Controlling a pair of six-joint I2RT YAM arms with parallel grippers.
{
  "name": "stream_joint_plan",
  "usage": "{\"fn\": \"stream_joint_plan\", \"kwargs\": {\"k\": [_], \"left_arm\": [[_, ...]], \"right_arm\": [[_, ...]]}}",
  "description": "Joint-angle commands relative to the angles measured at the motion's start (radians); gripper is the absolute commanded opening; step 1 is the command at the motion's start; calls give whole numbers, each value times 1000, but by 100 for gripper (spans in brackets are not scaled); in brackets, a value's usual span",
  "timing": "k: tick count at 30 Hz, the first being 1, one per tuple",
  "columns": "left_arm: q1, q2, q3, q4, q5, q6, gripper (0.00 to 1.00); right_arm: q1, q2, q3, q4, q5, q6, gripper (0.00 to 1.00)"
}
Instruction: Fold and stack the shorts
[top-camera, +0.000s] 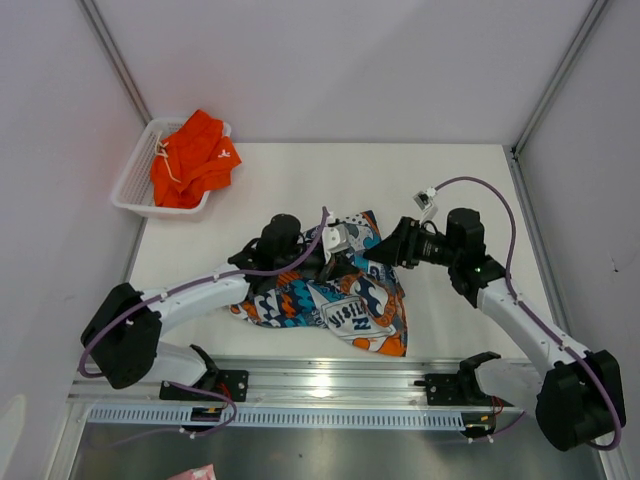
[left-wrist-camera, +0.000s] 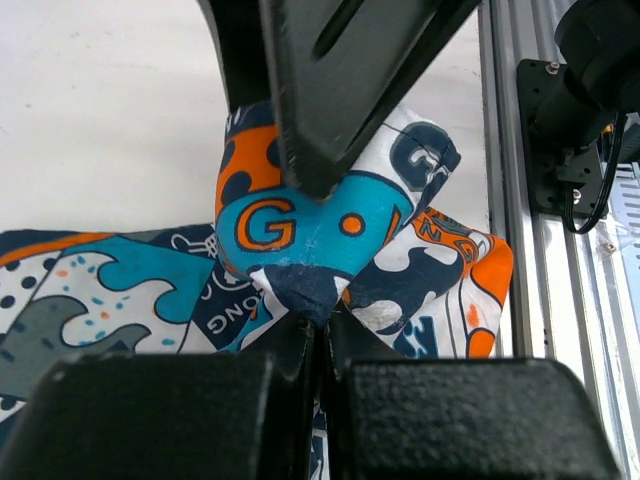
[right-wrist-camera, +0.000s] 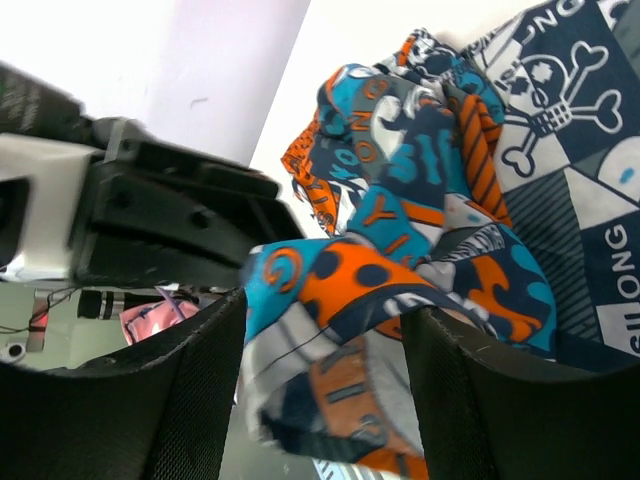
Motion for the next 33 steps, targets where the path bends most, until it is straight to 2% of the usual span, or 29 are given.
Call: {"fn": "stream_joint_plan", "kwargs": {"k": [1,8,13,20,28,31,33], "left_arm": [[8,17,46,-36,42,-24,0],[34,38,88,-85,13,-15,0],[72,41,130,-113,32,-30,0],[80,67,172,-148,79,-44,0],[80,128,227,-203,133,-83,0],[80,141,232,-196,153,-99,0],[80,142,230,-189,161,-112,0]], "right_arm": [[-2,-65,-8,46,-16,-39,66],[-4,-116,0,-17,-31,-53,67],[12,-137,-13,-53,-28,-90,64],[68,-101,10,-114,18,-159,62],[171,-105,50,-162,185,-248,59],[221,-117,66,-195,288,-288,55],[249,-133,69,-218,385,-306,48]]}}
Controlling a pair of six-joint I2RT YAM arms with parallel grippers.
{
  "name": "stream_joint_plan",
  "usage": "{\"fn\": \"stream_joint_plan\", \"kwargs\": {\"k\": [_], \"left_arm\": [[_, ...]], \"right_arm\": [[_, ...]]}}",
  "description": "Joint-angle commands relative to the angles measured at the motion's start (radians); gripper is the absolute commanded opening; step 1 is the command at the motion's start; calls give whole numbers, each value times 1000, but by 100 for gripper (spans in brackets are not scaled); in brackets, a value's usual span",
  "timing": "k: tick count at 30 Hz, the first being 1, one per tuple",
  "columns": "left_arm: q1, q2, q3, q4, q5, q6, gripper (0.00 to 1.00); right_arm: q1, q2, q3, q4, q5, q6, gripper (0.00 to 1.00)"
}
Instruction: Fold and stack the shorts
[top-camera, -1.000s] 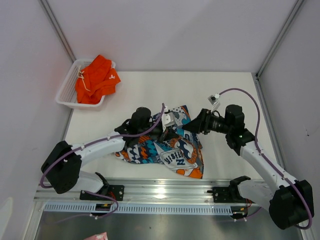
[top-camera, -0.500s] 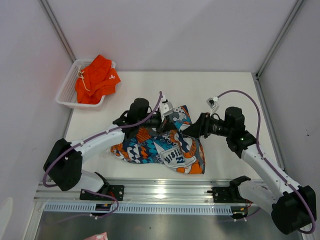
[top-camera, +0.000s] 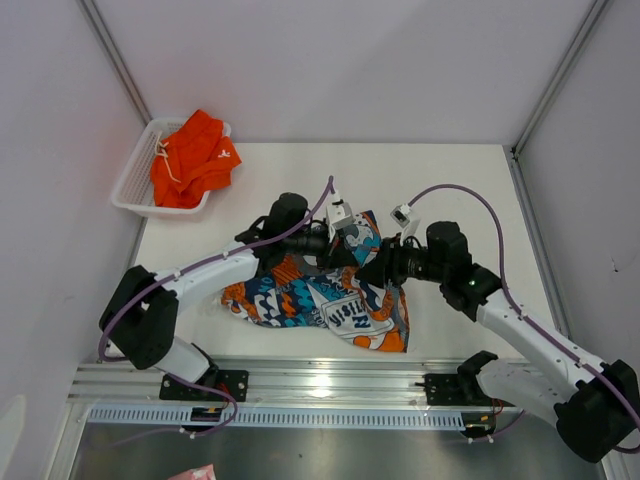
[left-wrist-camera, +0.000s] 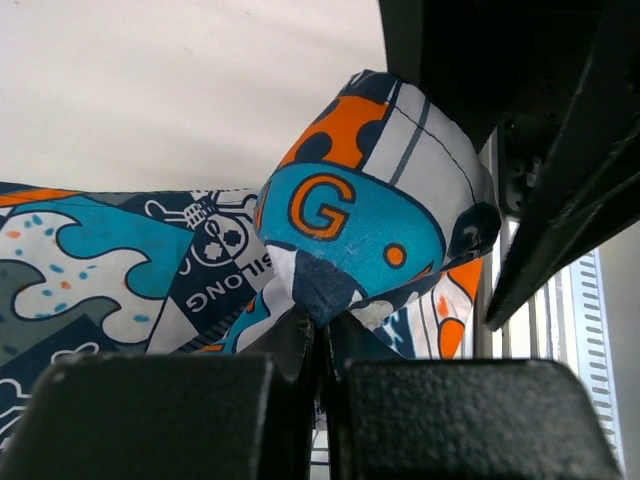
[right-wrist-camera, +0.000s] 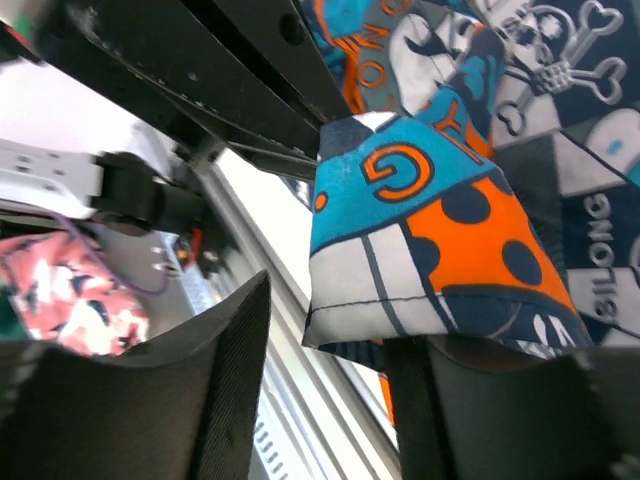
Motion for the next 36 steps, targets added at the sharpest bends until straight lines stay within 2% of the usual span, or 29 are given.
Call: {"fn": "stream_joint_plan", "kwargs": {"k": [1,3,6,10,12,13,15,17,18,20,22,24,27,28,32,36], "left_arm": [[3,4,41,20,60,-37,0],[3,7,44,23,66,-46,0],[3,10,51,24,74,-58,0],[3,8,51,30,82,-65,0],[3,5,49,33,88,-66,0],[3,4,46,35,89,-68,0],[3,-5,40,37,91,-62,0],[7,-22,28,53,91,-57,8],[17,-34,6,72,65,-72,18],[46,-93,-38,180,45,-142,29],[120,-134,-103,297,40,-259,34],[192,-201,-144,346,16,-349,40],[238,-309,-172,281,-183,-355,46],[241,-330,-172,197,-345,-353,48],[296,-402,-201,54,-667,-416,64],[414,-433,-296,44,-733,-518,70]], "right_arm": [[55,-38,54,-48,216,-81,46],[115,-64,53,-67,355,-107,45],[170,-92,43,-65,471,-124,43],[191,-106,36,-62,543,-119,35],[191,-101,40,-67,557,-116,17],[191,-100,46,-70,560,-113,0],[187,-101,56,-84,557,-102,0],[179,-115,71,-100,543,-91,0],[173,-116,88,-123,540,-85,0],[130,-121,105,-162,519,-64,0],[51,-132,100,-202,479,-43,0],[-9,-165,76,-214,424,-18,0],[-112,-230,-2,-216,324,28,0],[-129,-247,-44,-217,312,36,0],[-158,-316,-133,-220,287,48,0],[-175,-371,-185,-212,255,45,0]]}}
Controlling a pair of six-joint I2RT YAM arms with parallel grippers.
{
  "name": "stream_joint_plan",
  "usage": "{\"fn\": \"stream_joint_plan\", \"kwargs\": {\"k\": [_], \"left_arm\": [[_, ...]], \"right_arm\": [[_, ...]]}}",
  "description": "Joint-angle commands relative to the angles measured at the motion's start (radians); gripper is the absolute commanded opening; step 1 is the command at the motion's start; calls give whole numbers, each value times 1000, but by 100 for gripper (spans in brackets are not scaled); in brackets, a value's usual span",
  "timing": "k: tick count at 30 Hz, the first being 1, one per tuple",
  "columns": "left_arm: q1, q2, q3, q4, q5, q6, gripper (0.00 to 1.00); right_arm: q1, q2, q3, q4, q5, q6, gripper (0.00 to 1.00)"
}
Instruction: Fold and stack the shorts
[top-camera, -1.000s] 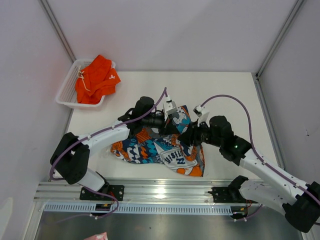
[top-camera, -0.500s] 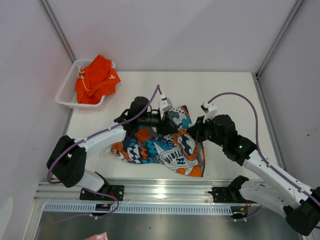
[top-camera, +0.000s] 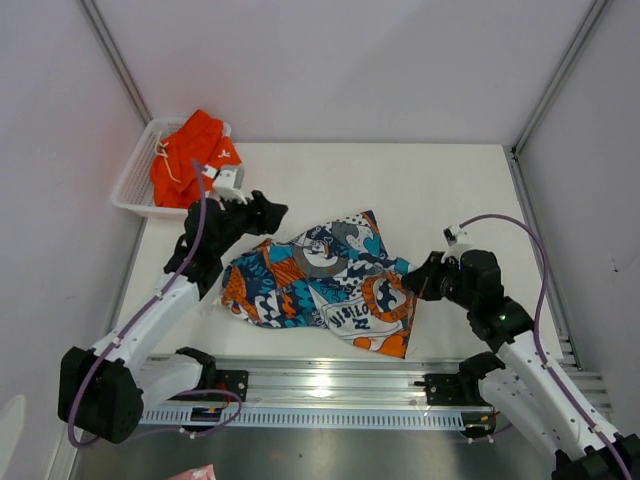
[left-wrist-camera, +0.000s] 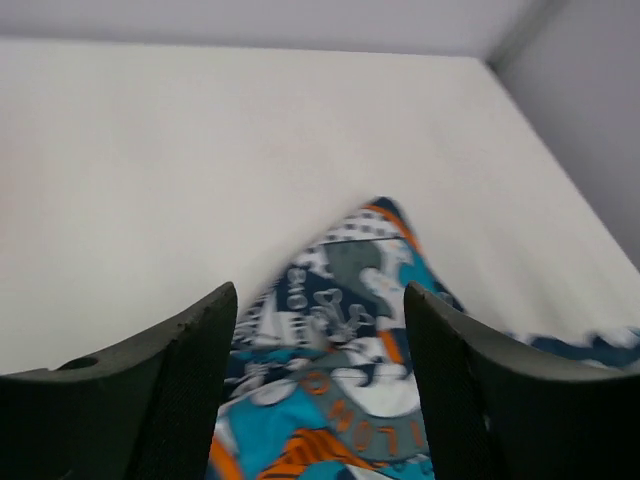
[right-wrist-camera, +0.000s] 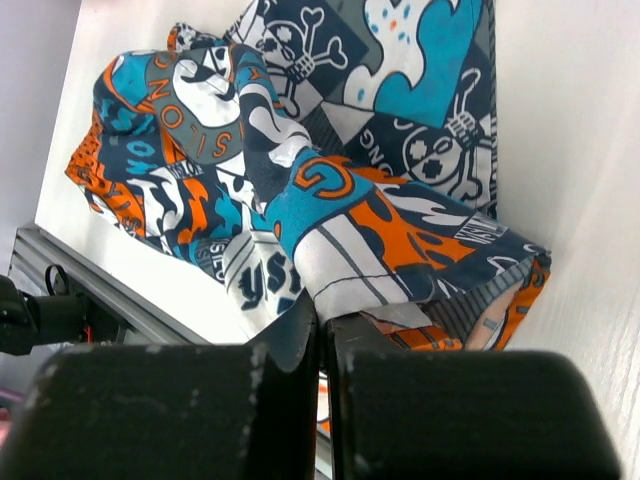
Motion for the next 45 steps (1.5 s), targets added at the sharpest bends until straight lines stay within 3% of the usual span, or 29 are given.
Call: {"fn": "stream_joint_plan", "kwargs": {"k": [1,3,4,9,17,26,29,31,32,33,34,35,38,39,42,45], "left_arm": [[107,-17,-109,-82,-193,-137,71],[172,-43,-163,-94,-209,-201,79],[189,-47,-183,-115,-219,-224,88],[235,-67,-214,-247,-341,-258,98],[276,-192,-335,-255,-364,-284,94],[304,-78,-346,-152,-114,-307,83],[306,-53,-337,-117,-62,-326,75],[306,-31,-332,-82,-4,-342,58],[306,-25,-331,-73,13,-347,57],[306,-9,-322,-63,29,-353,48],[306,4,-318,-45,49,-353,45],[306,15,-317,-37,91,-356,34],[306,45,-323,24,174,-364,14],[306,44,-346,59,194,-381,1],[306,-13,-352,141,193,-399,0],[306,-93,-291,110,66,-381,0]], "right_arm": [[-15,-57,-26,14,-55,12,0],[-21,-74,-49,22,-56,3,0],[-22,-86,-57,25,-55,3,0],[-35,-82,-90,33,-50,-8,0],[-51,-51,-129,85,-79,3,0],[-56,-36,-126,93,-90,4,0],[-58,-39,-124,91,-93,4,0],[-58,-40,-124,90,-95,6,0],[-59,-40,-124,90,-95,4,0],[-59,-40,-124,87,-95,6,0],[-61,-40,-123,87,-95,4,0],[-61,-40,-123,87,-95,6,0],[-67,-36,-118,93,-108,10,0],[-79,-33,-117,108,-119,16,0],[-122,1,-94,149,-165,30,0],[-177,114,-63,275,-245,67,0]]}}
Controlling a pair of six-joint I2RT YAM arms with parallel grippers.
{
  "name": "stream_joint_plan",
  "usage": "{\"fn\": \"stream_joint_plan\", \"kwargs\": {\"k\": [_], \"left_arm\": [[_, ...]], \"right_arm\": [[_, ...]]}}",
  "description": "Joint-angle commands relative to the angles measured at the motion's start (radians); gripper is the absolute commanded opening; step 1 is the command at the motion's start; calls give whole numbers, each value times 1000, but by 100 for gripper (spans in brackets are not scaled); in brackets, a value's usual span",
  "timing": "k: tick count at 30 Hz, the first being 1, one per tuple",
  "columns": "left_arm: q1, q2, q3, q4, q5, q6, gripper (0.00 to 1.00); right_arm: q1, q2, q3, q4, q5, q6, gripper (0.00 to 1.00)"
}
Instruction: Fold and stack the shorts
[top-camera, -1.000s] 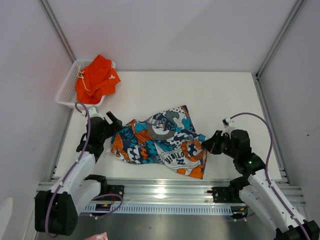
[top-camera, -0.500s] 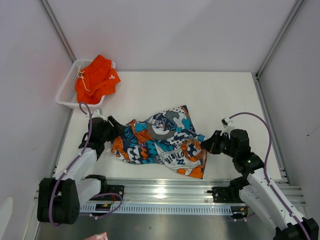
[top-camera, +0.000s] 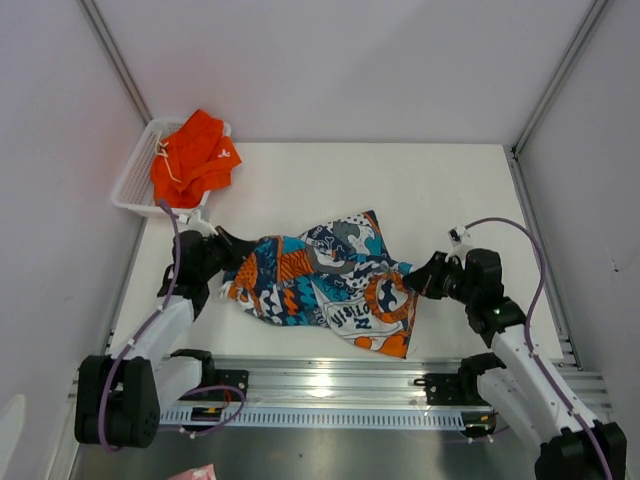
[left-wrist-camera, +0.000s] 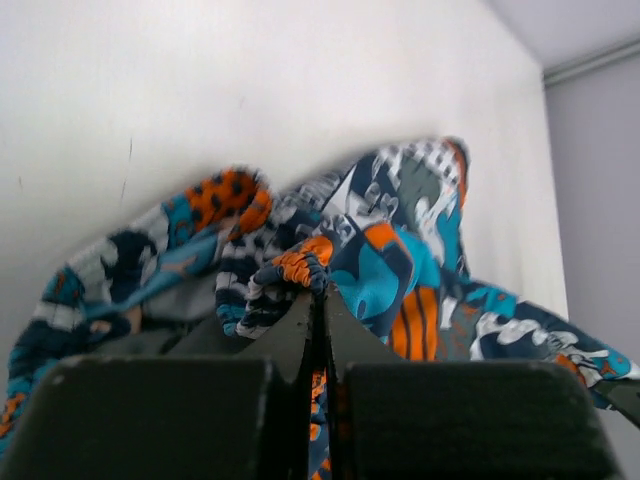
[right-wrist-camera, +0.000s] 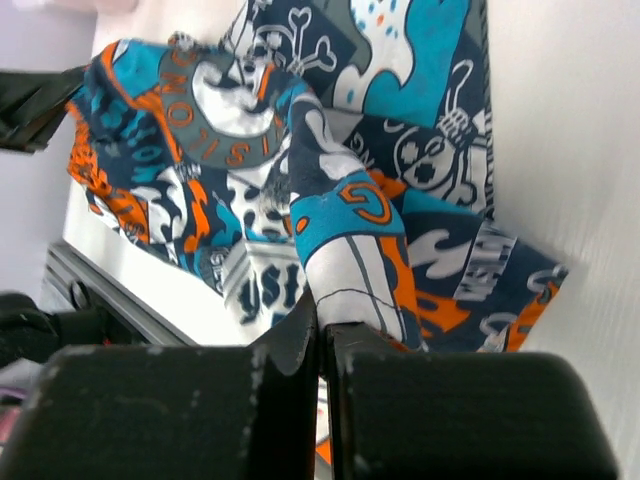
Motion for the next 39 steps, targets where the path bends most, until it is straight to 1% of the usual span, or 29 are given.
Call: {"fn": "stream_joint_plan", "kwargs": {"k": [1,2,3,4,5,6,7,8,9,11,12,14,15,16,17,19,20,22,23,25,27,30,31,33,34,36,37,38,39], "left_arm": [[9,-82,84,74,-83,-6,0],[12,-71,107,68,-100,-6,0],[27,-59,189,72,-95,-18,0],[37,-47,216,103,-51,-26,0],[44,-28,264,121,-30,-41,0],[50,-28,307,137,-17,-47,0],[82,-37,323,159,-5,-55,0],[95,-49,340,166,-3,-58,0],[124,-93,366,173,0,-59,0],[150,-158,365,196,-11,-47,0],[168,-233,348,200,-25,-43,0],[175,-319,316,227,-72,-36,0],[175,-362,267,242,-81,-32,0],[175,-440,254,255,-89,-30,0],[175,-476,241,264,-95,-26,0],[175,-552,248,253,-97,-18,0],[175,-574,266,243,-92,-7,0],[175,-620,315,211,-86,3,0],[175,-631,361,166,-86,14,0],[175,-646,438,131,-68,22,0],[175,-654,547,89,-46,22,0],[175,-640,712,10,-33,13,0],[175,-637,748,-10,-31,14,0],[175,-623,898,-81,-26,13,0],[175,-616,976,-111,-22,8,0],[175,-586,1080,-159,-14,-4,0],[175,-576,1137,-197,-3,-15,0],[175,-560,1159,-208,0,-26,0],[173,-531,1197,-246,7,-36,0]], "right_arm": [[-87,137,108,192,-119,76,0],[-109,203,145,218,-203,95,0],[-126,339,186,294,-248,112,0],[-146,396,278,328,-291,146,0],[-149,438,321,366,-328,157,0],[-151,478,365,365,-325,160,0],[-154,481,408,356,-316,154,0],[-166,477,485,341,-302,132,0],[-180,452,516,326,-302,128,0],[-224,416,559,330,-313,121,0],[-238,394,562,328,-313,114,0],[-246,330,555,336,-320,104,0],[-278,307,535,350,-322,98,0],[-278,256,523,362,-320,100,0],[-278,230,506,408,-320,109,0],[-278,176,466,460,-330,144,0],[-278,127,463,482,-328,152,0],[-277,81,488,485,-328,163,0],[-276,43,505,476,-328,163,0],[-272,4,551,479,-336,178,0],[-266,-55,581,494,-348,189,0],[-258,-117,680,438,-349,183,0],[-258,-128,750,415,-339,177,0],[-258,-155,832,350,-333,158,0],[-258,-160,925,300,-325,152,0],[-258,-158,1023,246,-314,135,0],[-258,-152,1076,168,-298,128,0],[-260,-143,1173,137,-291,120,0],[-261,-129,1215,106,-287,117,0]]}}
